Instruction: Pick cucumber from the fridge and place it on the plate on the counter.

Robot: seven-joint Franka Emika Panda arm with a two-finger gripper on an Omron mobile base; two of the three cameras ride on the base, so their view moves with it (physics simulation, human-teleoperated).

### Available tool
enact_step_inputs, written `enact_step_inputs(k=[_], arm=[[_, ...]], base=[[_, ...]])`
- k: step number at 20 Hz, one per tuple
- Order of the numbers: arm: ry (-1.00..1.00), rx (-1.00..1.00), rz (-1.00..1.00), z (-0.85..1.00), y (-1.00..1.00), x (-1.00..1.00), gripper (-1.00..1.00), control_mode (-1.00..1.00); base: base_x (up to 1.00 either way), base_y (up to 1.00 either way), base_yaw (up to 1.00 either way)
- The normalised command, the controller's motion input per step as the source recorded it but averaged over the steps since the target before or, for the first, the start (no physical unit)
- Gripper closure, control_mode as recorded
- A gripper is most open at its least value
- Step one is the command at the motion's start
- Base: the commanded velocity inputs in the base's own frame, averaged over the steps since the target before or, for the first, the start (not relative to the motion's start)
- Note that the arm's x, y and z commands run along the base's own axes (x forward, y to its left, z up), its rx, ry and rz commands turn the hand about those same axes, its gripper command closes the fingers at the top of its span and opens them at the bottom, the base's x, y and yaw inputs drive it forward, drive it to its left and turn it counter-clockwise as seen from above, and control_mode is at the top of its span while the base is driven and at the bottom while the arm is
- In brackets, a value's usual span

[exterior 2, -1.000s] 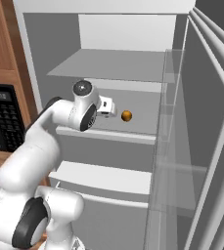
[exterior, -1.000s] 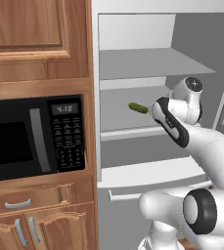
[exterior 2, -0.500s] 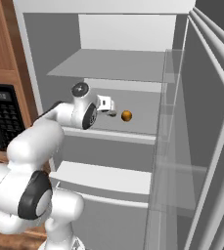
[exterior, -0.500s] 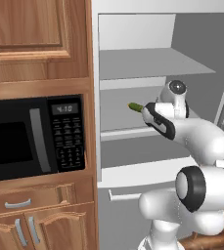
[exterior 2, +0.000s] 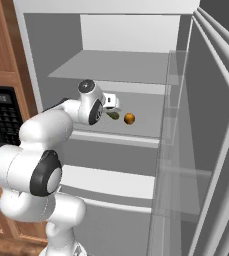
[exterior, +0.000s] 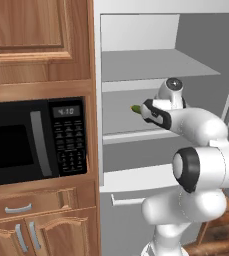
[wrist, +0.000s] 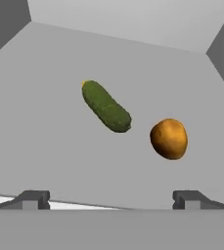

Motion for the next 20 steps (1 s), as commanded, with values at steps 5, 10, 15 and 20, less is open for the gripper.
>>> enact_step_inputs(k=[5, 10, 15, 20], arm=[[-0.03, -0.02, 0.0, -0.18, 0.0, 0.23, -1.0, -1.0], [0.0, 0.0, 0.0, -0.25, 0.0, 0.11, -1.0, -1.0], [0.0, 0.0, 0.05, -0.02, 0.0, 0.08, -1.0, -1.0], [0.0, -0.03, 0.12, -0.07, 0.0, 0.18, -1.0, -1.0]], base=[[0.0, 0.0, 0.0], [0.0, 0.0, 0.0], [0.0, 0.0, 0.0], [0.0, 0.0, 0.0]])
